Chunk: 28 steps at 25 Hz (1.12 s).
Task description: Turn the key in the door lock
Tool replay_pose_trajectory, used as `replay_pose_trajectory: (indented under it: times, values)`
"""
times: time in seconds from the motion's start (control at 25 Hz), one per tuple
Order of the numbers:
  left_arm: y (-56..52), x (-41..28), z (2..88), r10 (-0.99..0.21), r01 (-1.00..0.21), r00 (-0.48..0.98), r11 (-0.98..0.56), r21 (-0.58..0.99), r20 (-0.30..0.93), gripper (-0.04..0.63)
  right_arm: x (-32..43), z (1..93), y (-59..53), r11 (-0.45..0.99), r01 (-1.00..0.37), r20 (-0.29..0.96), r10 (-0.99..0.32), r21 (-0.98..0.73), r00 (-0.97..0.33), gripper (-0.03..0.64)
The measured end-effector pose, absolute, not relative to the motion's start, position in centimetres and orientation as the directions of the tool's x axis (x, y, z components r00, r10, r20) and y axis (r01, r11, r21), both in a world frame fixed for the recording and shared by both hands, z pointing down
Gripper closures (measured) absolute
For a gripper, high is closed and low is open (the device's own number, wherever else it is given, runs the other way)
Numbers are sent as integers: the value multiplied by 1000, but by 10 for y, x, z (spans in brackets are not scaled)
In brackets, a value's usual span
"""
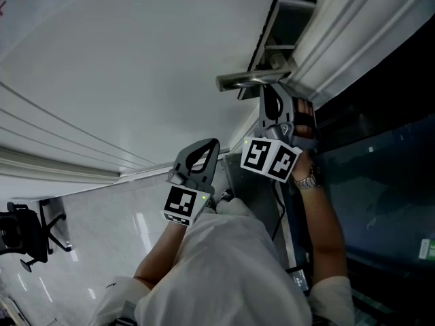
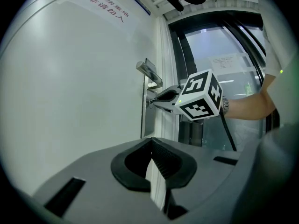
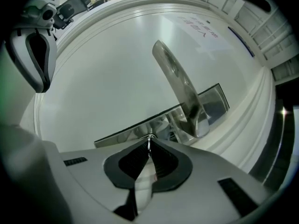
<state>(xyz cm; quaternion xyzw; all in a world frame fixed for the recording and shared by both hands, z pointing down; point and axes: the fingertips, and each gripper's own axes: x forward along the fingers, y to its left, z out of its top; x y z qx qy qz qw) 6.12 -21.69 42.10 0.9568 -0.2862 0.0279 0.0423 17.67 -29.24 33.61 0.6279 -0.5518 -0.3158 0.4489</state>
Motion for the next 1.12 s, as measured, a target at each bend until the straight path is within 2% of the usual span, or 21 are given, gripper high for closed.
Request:
replay_pose_trajectory:
  times: [0.32, 0.52, 0.84, 1.12]
  values:
    - [-222, 61, 423, -551, -556, 830, -829, 66, 85, 589, 180, 334, -294, -44, -576, 85, -977, 816, 196, 604]
    - [-225, 59, 425, -555, -561, 827, -825, 66, 90, 589, 181, 332, -295, -83, -743, 89, -978, 664, 189, 604]
    - [-228, 57, 424, -559, -565, 824, -823, 57, 94, 589, 186, 329, -296, -62, -979, 134, -987, 194, 89, 604]
    - [-226, 60, 419, -557, -561, 827, -826, 55, 81, 589, 192, 329, -295, -34, -970, 108, -994, -241, 8, 604]
